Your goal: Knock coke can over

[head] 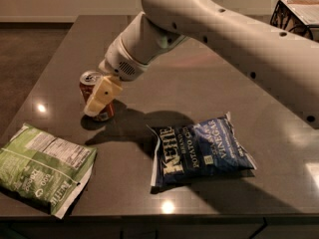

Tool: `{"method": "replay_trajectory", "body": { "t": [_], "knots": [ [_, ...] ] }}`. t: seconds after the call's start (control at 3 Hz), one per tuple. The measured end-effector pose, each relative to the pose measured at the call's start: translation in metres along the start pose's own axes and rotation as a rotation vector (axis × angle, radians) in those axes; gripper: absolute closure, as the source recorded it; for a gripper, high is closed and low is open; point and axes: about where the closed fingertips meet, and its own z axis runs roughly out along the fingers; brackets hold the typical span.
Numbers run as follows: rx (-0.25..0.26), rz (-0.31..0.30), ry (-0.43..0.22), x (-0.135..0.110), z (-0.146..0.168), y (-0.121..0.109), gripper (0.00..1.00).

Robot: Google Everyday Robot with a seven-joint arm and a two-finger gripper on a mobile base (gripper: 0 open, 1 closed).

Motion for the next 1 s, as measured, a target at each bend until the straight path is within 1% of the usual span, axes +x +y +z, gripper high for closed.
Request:
{"method": "replay_trajectory", "body": {
  "t": [0.33,0.67,1.0],
  "knots": [
    [-0.039,-0.005,-0.025,-0.005,0.001,0.006,0.41],
    [-0.061,-0.002,-0.035,-0.009,-0.001,0.007,0.64],
    [-0.053,0.018,-0.014,-0.014,-0.016,-0.004,0.87]
  ]
}}
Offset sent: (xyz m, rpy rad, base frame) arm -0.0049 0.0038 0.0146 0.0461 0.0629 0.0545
